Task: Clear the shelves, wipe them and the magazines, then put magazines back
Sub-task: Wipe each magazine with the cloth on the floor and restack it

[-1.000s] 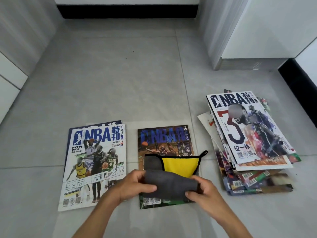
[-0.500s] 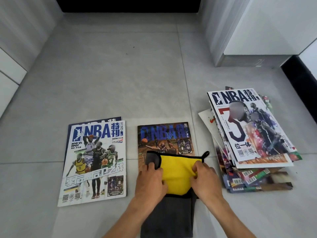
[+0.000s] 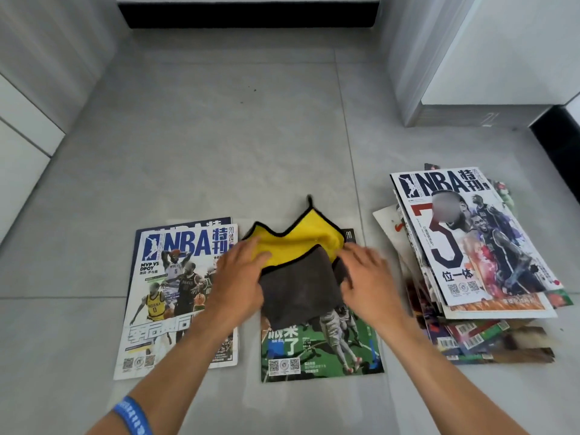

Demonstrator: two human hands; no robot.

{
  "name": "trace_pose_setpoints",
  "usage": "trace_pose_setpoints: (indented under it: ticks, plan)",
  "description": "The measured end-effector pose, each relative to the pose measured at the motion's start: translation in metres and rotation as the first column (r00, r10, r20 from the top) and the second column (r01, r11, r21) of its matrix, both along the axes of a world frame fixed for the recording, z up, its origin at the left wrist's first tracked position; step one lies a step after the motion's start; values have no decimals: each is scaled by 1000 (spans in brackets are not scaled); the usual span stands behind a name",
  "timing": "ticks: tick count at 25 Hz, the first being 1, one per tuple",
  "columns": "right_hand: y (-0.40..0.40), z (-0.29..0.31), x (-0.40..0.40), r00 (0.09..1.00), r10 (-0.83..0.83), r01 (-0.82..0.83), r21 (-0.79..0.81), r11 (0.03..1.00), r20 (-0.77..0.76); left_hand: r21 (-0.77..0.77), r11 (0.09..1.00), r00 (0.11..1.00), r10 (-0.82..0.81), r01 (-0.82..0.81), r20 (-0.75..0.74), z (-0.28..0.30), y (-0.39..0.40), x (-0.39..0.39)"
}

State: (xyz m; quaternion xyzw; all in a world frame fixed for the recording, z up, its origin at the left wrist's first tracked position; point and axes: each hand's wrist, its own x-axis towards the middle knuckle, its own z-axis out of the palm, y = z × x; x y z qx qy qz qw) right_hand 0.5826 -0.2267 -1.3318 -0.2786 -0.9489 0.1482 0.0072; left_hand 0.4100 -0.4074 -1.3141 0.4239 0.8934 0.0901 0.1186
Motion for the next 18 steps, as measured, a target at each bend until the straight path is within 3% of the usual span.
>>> trace_pose_setpoints:
  ticks: [2,5,7,9,11,12,14,15,17,18]
  plan:
    - [-18,-5,-7,995,97,-90,-253,963,13,-83,993,993,-74,82,94,-13,6,22]
    - [-26,-14,-13,988,-156,125,-543,830,-12,-107,991,949,106,-77,296,-25,11,32]
    - [-25,-13,-17,942,-334,272,-632,726,21,-13,985,934,170,-175,315,-26,9,29]
    - [-24,-11,-12,945,-324,225,-634,740,-43,101,991,930,50,-93,363,-21,7,22]
    - [-20,-6,7,974,-190,64,-659,749,-120,130,990,811,-124,60,572,-10,0,8]
    - [-18,-3,22,993,-69,-17,-685,728,-98,70,986,685,-155,151,712,0,-3,4]
    - [-17,1,47,990,132,-53,-725,687,52,-30,962,431,-94,272,897,14,-10,-2]
    - [-17,0,56,988,124,-25,-678,734,97,-31,968,403,-75,250,912,14,-12,0]
    - [-21,-2,58,999,12,-34,-508,861,-46,12,987,555,-100,160,826,10,-10,15]
    - [-26,-2,52,991,51,-100,-452,886,-120,30,984,640,-138,176,756,6,-9,26]
